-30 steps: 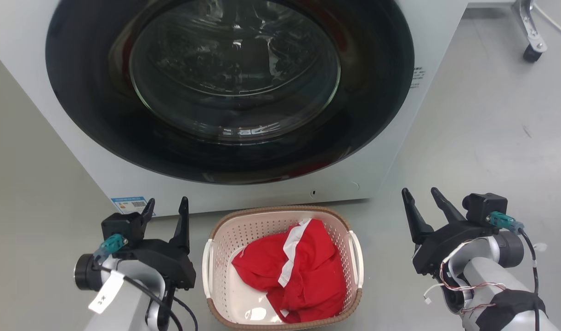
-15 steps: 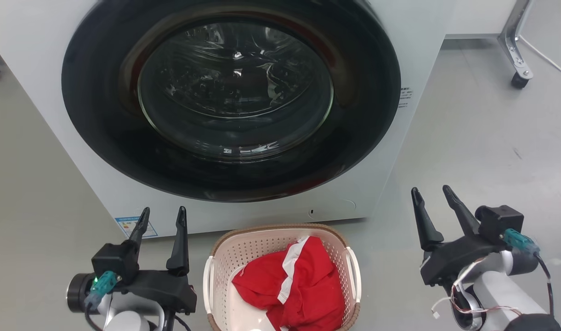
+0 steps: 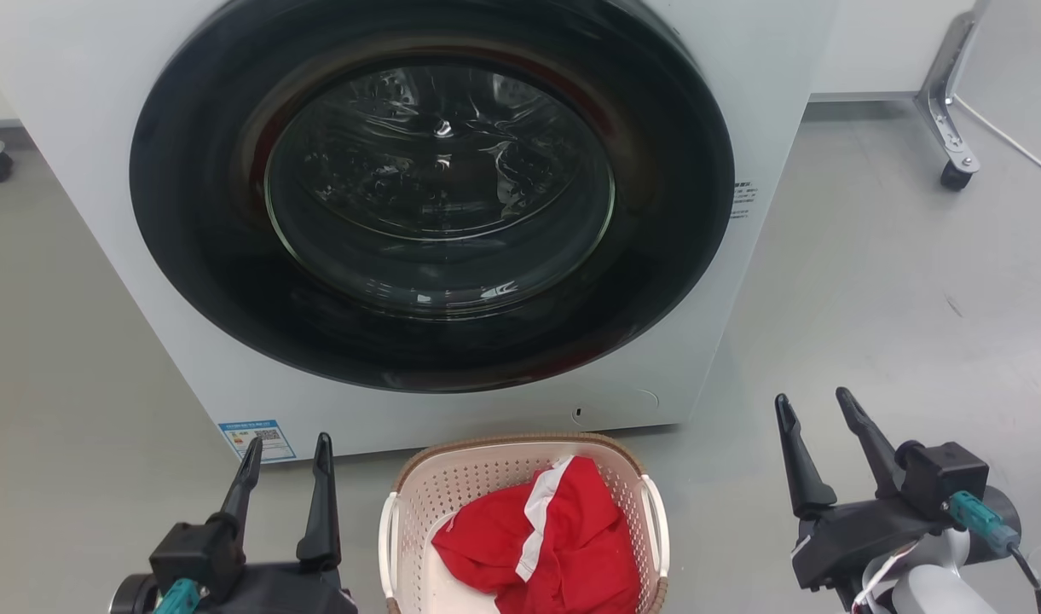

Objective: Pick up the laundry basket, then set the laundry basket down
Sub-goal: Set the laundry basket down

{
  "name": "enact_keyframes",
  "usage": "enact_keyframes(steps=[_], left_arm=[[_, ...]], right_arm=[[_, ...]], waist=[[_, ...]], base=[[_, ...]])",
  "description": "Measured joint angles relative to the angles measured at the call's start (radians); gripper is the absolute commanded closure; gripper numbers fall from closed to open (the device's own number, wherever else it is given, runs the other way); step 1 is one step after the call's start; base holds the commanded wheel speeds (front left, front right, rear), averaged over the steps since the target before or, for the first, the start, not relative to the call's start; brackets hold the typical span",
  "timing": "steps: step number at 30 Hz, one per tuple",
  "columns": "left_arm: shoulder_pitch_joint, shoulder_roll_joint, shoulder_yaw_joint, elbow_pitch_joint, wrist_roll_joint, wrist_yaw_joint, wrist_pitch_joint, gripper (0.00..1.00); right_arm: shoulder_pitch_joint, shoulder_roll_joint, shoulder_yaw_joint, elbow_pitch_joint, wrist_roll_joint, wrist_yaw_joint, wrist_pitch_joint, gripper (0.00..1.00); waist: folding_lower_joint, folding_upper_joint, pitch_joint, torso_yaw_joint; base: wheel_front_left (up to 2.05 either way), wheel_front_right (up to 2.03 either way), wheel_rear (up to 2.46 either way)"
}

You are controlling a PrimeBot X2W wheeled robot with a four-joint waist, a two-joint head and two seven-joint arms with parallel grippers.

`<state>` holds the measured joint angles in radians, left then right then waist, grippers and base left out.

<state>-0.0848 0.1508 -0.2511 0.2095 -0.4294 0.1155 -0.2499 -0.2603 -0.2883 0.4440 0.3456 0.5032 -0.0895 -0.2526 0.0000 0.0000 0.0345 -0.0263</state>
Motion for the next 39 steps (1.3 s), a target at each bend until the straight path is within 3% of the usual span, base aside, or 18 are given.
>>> enact_keyframes(steps=[22,39], left_arm=[[0.109,-0.026,0.021,-0.040,0.023,0.009,0.002,0.00],[0.116,-0.030,0.041,-0.052,0.043,0.009,0.039,0.00]], right_arm=[[0.167,-0.010,-0.046,-0.140,-0.079,-0.025,-0.001,0.00],[0.202,-0.010,-0.076,-0.198,-0.127,-0.034,-0.001,0.00]], waist=[[0.0000,0.0000,-0.038,-0.002],[0.0000,0.0000,-0.042,-0.003]], base=[[0.00,0.00,0.00],[0.00,0.00,0.00]])
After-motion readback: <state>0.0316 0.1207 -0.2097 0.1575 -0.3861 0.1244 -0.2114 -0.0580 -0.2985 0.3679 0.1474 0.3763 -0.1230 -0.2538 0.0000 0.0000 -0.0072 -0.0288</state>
